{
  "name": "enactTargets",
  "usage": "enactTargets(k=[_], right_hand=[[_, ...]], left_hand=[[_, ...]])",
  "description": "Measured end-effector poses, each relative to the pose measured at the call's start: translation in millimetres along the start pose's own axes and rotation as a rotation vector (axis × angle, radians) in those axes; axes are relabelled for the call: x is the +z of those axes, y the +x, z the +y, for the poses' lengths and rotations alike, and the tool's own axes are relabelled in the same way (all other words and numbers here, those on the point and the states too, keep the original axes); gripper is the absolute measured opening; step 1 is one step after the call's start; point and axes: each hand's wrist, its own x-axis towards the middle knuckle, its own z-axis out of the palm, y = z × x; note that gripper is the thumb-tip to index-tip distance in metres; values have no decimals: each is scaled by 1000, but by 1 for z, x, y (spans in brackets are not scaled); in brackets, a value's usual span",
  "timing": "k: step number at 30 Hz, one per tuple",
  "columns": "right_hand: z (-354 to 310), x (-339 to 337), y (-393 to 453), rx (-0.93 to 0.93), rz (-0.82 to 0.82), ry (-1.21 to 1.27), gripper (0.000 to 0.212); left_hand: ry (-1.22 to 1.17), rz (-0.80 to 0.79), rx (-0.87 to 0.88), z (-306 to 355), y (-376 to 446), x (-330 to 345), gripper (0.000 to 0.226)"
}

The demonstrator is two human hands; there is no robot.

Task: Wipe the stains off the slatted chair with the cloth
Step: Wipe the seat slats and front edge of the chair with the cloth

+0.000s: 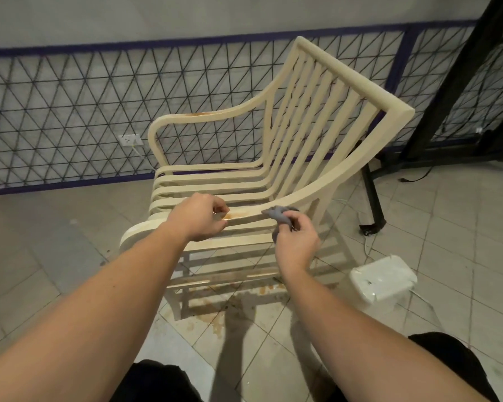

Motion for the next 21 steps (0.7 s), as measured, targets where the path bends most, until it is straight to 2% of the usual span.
enactTargets(k=[2, 4, 8, 11, 17, 21], right_hand=[[4, 6, -8, 39, -108, 33, 31], [1, 3, -9, 32, -138, 40, 28], [-2, -18, 4, -18, -16, 67, 22], [-2, -23, 13, -85, 57, 26, 19], [-5, 3, -6, -89, -55, -74, 25], [-7, 26, -26, -62, -120, -96, 19]], left_hand=[[10, -4, -1, 1, 0, -1, 22], [16, -11, 6, 1, -1, -2, 24], [18, -74, 55, -5, -6, -11, 42], [-31, -75, 29, -19, -13, -20, 58], [13, -76, 42, -36, -21, -19, 45], [37, -35, 37, -36, -24, -15, 51]])
